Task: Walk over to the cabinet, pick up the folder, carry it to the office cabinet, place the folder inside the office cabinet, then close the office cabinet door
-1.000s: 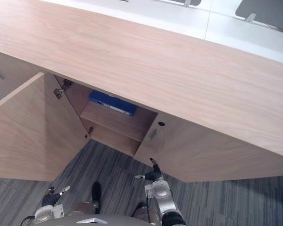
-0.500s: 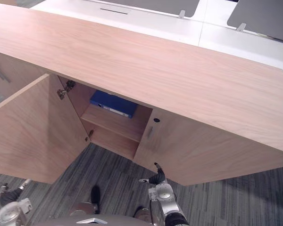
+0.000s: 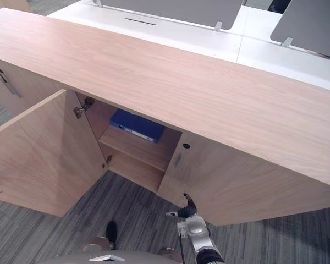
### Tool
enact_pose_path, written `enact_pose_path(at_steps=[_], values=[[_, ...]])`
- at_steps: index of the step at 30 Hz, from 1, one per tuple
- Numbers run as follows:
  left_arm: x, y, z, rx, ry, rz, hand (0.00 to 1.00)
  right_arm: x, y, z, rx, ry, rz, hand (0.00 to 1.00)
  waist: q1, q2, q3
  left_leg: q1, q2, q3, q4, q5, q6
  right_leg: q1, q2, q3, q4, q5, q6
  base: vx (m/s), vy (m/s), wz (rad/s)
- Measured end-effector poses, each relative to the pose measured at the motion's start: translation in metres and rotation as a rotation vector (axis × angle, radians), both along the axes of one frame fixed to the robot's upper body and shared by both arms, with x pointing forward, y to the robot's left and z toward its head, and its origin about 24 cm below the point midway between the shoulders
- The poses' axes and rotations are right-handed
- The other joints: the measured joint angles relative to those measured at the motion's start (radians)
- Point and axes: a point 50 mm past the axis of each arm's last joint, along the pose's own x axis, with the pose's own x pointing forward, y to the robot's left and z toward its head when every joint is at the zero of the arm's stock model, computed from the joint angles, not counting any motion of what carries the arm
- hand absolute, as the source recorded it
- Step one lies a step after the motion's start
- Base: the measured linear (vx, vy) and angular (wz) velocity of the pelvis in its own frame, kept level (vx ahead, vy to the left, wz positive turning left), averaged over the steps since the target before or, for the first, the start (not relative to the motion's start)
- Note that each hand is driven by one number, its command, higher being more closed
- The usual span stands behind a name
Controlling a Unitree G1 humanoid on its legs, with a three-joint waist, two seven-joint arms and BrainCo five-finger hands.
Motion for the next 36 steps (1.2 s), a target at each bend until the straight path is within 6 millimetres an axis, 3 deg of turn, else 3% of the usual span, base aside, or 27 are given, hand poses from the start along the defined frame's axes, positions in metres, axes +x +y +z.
enact_pose_path(at_steps=[10, 18, 26, 36], values=[[0.033, 0.009, 0.034, 0.102, -0.036, -0.093, 0.0, -0.004, -0.001, -0.002, 0.001, 0.01, -0.005, 0.0, 0.005, -0.029, 0.011, -0.002, -0.005, -0.025, 0.0, -0.002, -0.001, 0.011, 0.003, 0.023, 0.0, -0.003, -0.006, 0.0, -0.002, 0.09], [0.041, 0.003, 0.032, 0.098, -0.024, -0.141, 0.0, -0.007, 0.0, -0.003, 0.016, 0.015, -0.019, 0.0, 0.007, -0.043, 0.011, 0.001, -0.011, -0.018, 0.0, -0.006, 0.001, 0.004, 0.001, 0.063, -0.008, -0.003, -0.007, 0.0, 0.0, 0.0], [0.026, -0.016, 0.009, 0.044, 0.013, -0.166, 0.0, -0.011, -0.002, -0.005, 0.023, 0.024, -0.039, 0.0, 0.014, -0.055, 0.004, 0.015, -0.015, 0.002, 0.0, -0.014, 0.002, 0.008, -0.002, 0.094, -0.013, -0.002, -0.007, 0.0, 0.002, -0.05], [-0.015, -0.068, -0.037, -0.114, 0.061, -0.192, 0.0, -0.013, -0.003, -0.006, 0.025, 0.03, -0.045, 0.0, 0.017, -0.035, 0.003, 0.031, -0.016, 0.036, 0.001, -0.013, 0.0, -0.002, -0.007, 0.14, -0.016, -0.004, -0.013, -0.04, 0.011, -0.09]])
